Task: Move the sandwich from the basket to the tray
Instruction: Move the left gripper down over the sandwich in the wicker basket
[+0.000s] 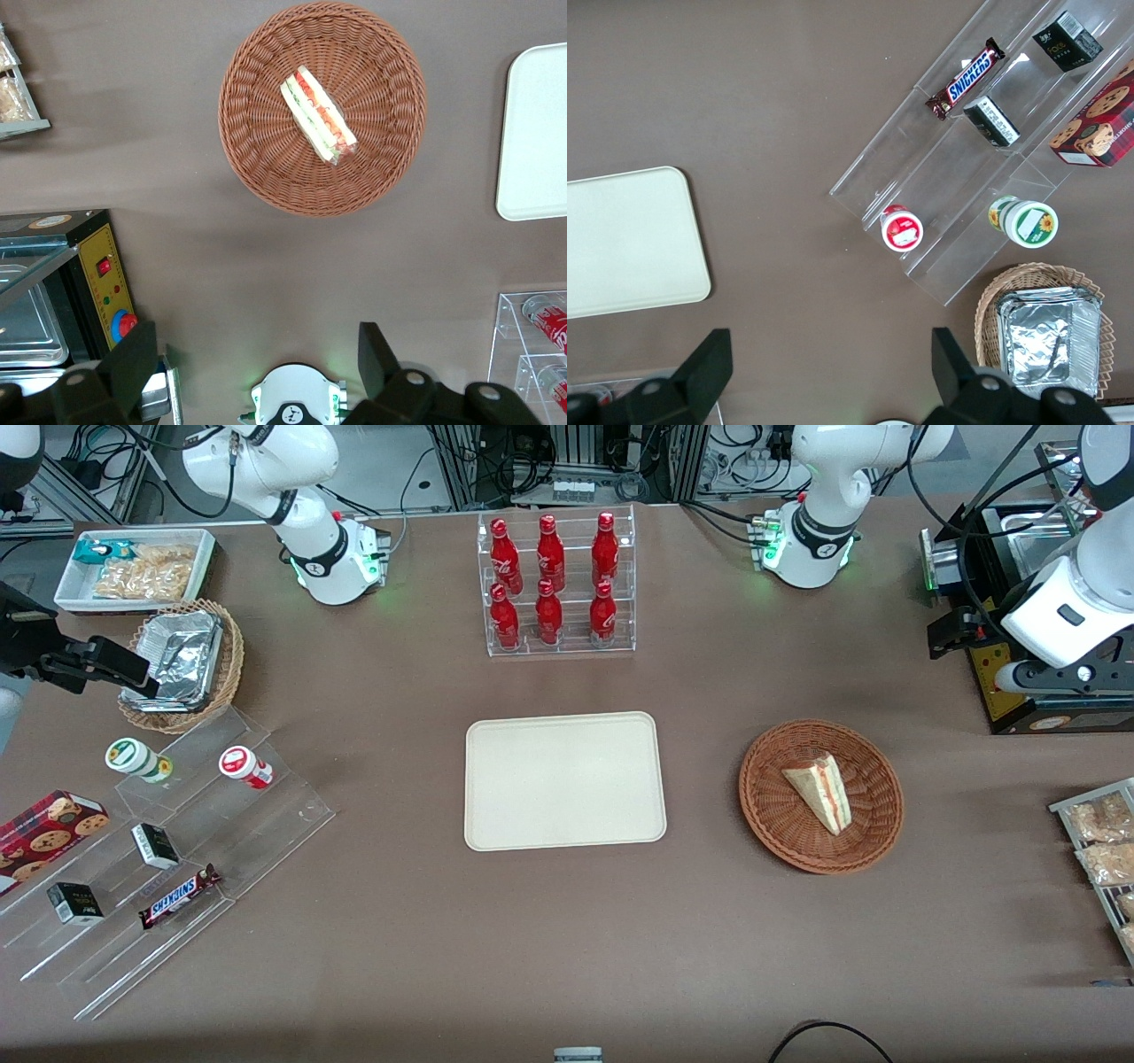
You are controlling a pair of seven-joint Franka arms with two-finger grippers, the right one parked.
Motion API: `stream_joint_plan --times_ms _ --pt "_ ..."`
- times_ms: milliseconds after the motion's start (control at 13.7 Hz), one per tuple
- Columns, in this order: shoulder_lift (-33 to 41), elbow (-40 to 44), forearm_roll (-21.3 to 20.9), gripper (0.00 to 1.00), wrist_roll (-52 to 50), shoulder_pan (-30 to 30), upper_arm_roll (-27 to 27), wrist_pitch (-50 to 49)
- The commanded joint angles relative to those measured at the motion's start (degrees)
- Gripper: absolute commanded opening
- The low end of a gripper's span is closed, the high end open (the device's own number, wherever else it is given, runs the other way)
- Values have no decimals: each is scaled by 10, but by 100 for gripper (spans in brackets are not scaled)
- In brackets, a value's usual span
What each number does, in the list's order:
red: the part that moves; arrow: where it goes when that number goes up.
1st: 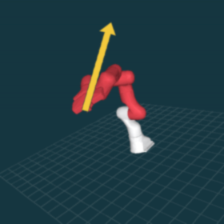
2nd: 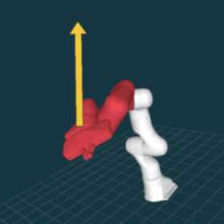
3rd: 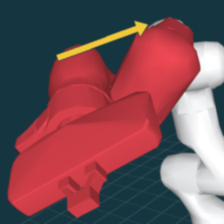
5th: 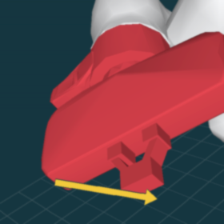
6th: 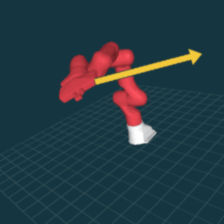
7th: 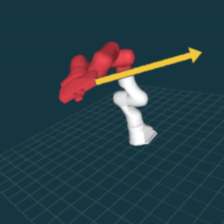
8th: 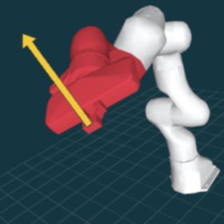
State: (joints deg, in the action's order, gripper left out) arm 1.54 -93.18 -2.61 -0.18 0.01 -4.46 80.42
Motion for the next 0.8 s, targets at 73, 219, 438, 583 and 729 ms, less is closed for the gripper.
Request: stream_joint_plan --times_ms 73,219,438,583,729 --pt "-7 -16 -1 100 -5 -12 -5 17" --pt "-27 -28 -2 100 -5 -12 -5 32" --pt "-27 -92 0 100 -6 -13 -5 99" --pt "-28 -146 -1 100 -6 -17 -5 165" --pt "-27 -211 -1 100 -7 -20 -5 247"
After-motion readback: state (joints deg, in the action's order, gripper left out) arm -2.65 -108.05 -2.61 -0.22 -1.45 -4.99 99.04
